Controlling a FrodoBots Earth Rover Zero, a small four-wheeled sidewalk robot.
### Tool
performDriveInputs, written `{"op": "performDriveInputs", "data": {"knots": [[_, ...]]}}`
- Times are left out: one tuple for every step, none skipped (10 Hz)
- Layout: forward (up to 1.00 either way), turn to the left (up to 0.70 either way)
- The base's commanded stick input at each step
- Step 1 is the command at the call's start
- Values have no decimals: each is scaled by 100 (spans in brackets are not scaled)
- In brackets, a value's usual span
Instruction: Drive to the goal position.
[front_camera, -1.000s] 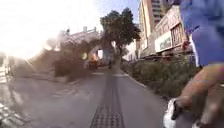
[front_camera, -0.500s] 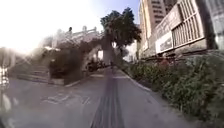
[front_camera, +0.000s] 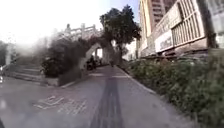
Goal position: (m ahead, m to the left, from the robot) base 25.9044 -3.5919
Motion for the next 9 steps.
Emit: {"op": "performDriveInputs", "data": {"knots": [[45, 0], [45, 0], [45, 0], [45, 0], [45, 0], [45, 0], [45, 0], [45, 0], [45, 0]]}}
